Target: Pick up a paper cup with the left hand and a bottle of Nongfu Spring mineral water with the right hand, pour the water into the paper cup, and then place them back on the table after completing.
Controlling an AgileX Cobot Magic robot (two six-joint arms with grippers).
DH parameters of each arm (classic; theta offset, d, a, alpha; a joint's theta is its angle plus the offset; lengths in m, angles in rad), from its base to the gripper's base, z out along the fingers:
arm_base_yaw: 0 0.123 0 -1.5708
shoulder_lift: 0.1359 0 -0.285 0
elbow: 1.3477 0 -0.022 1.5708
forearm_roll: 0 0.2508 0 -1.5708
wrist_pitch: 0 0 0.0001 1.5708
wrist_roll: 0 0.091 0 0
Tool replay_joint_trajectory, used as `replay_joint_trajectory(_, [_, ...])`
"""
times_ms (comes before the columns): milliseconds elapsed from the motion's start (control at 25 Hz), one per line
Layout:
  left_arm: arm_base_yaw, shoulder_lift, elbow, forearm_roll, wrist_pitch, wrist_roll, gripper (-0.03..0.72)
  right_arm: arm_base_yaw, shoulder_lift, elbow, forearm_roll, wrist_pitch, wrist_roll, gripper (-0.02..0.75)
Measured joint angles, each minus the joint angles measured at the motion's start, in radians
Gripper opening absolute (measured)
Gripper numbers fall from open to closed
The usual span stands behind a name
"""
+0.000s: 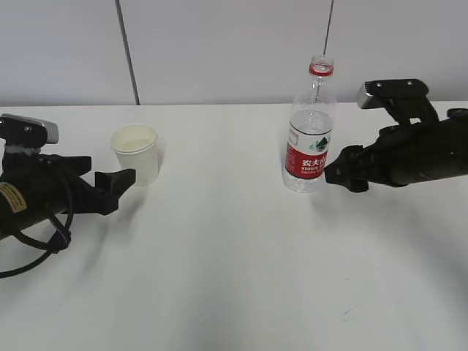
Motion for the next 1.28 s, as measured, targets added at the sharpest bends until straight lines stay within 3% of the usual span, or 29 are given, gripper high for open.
replay_joint_trajectory(400, [0.0,-0.216,0.008,0.003,0.396,-0.218,0.563,0.0,-0.229,0.06,-0.001,0.121,-0.003,0.535])
replay_joint_trajectory(600, [0.0,-0.358,-0.006,-0.004,0.736,-0.267,0.563,0.0,-0.295,0.061,-0.001,0.143,-0.003,0.535])
replay_joint_trajectory(920, [0.0,-0.493,-0.153,-0.13,1.369,-0.269,0.529,0.0,-0.317,0.063,0.0,0.157,-0.004,0.535])
replay_joint_trajectory(1040, [0.0,-0.498,-0.221,-0.206,1.587,-0.219,0.496,0.0,-0.317,0.063,0.0,0.181,-0.004,0.535])
replay_joint_trajectory(1280, [0.0,-0.498,-0.334,-0.433,1.87,0.04,0.469,0.0,-0.317,0.063,0.0,0.197,-0.006,0.535])
